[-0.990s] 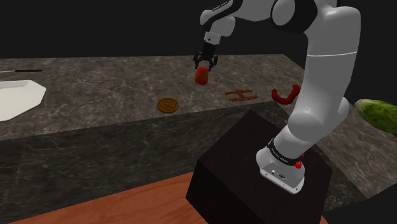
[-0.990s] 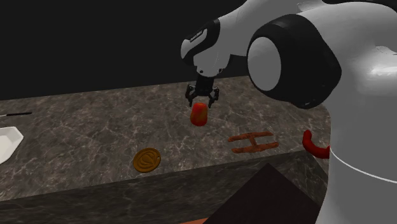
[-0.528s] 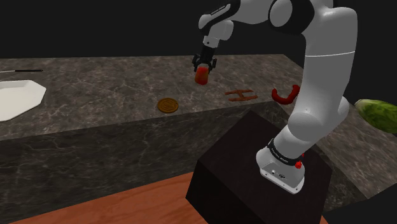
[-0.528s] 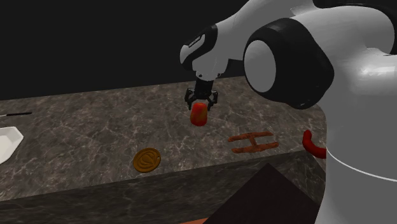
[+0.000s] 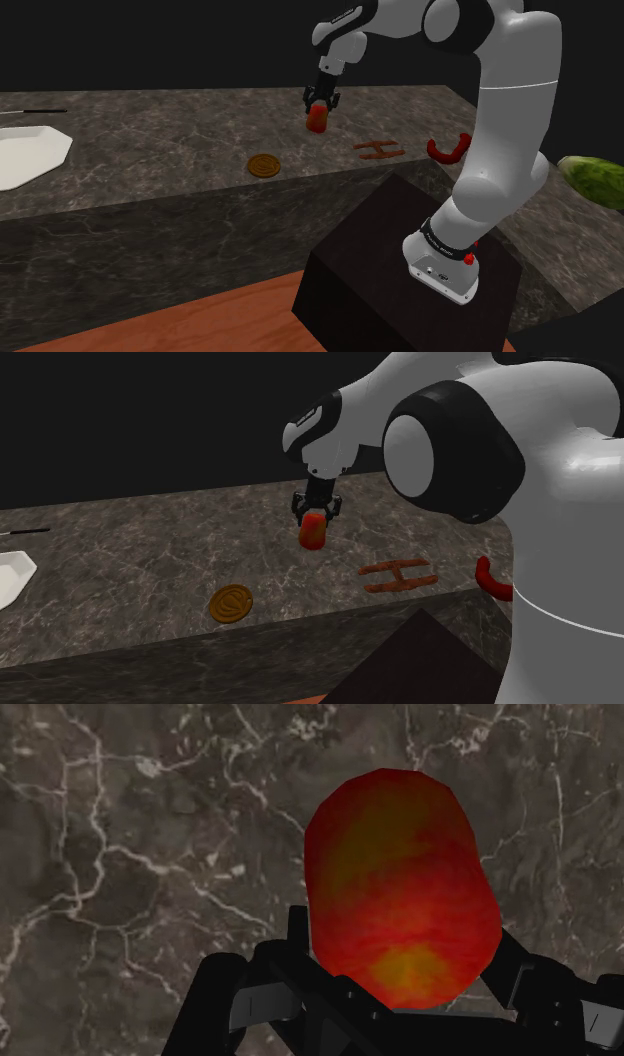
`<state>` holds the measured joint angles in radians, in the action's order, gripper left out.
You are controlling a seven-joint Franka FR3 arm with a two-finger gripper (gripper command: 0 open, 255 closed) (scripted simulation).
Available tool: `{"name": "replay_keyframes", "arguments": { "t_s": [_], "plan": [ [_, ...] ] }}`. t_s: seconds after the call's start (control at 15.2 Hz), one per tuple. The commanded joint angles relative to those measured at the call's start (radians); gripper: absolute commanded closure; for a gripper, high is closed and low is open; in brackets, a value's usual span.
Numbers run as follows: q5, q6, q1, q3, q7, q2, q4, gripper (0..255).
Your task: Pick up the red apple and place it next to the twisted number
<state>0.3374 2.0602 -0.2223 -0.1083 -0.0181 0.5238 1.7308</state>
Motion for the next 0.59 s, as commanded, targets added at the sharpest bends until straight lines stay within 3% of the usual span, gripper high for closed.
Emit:
{"name": "replay_keyframes", "arguments": {
  "t_s": [0.0,0.53],
  "plan": [
    [0.0,0.0,0.0,0.0,0.0,0.001,0.0,255],
    [-0.007,-0.029,0.001,-0.003,0.009,-0.022,-0.006,255]
  ]
}}
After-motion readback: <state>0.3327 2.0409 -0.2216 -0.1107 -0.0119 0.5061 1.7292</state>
